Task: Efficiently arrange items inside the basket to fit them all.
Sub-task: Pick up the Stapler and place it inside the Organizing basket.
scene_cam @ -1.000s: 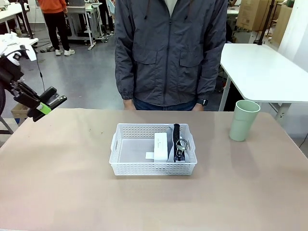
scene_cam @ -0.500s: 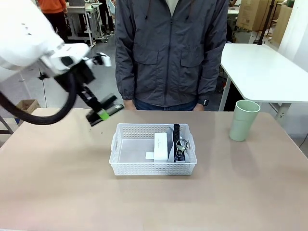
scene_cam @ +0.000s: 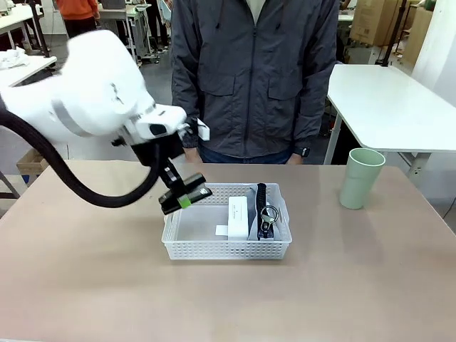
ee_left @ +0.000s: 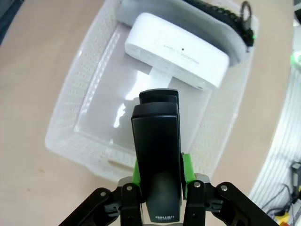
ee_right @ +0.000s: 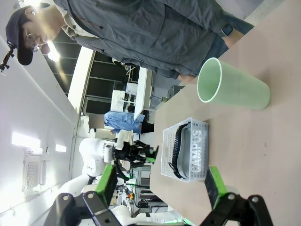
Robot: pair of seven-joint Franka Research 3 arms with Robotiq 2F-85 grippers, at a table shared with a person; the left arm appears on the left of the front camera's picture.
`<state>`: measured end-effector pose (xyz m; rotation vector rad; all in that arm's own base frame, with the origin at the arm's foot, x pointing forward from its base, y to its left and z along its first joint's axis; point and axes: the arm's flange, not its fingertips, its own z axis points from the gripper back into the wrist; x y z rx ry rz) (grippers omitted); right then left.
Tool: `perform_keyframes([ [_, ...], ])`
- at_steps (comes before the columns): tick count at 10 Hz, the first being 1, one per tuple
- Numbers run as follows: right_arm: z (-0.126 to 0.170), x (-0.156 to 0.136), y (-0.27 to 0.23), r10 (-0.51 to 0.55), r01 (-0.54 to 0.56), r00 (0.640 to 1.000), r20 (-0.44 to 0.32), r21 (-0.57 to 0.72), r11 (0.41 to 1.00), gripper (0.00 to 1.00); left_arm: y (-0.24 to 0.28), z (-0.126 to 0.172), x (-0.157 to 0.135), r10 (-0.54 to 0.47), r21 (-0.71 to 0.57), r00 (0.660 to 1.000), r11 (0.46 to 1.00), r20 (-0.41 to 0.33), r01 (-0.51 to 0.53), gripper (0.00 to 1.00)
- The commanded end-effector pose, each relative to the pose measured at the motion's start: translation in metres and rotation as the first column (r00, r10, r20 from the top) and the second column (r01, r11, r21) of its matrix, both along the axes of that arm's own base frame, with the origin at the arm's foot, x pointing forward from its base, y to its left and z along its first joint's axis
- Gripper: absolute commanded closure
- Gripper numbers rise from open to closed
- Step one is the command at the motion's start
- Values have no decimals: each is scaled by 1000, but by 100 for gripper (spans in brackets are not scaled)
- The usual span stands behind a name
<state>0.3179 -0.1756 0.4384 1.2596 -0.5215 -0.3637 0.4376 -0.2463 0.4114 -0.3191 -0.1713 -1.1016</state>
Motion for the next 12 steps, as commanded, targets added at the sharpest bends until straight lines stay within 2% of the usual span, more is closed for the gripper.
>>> perform_keyframes([
  [1,1,-1,0,3,-3,1000,9,3,1000,0,-21,-16,16,8,33,1000,999,6,-8,63],
  [3,1,-1,0,3,-3,1000,9,3,1000,0,-29,-41,27,38,61,996,997,84,-43,63],
  [7,1,-1,0,3,-3,1000,9,3,1000,0,-49,-81,31,-19,104,1000,994,-1,19,63],
  [12,1,-1,0,3,-3,1000,9,3,1000,0,-50,-85,31,-31,129,999,991,-11,32,63],
])
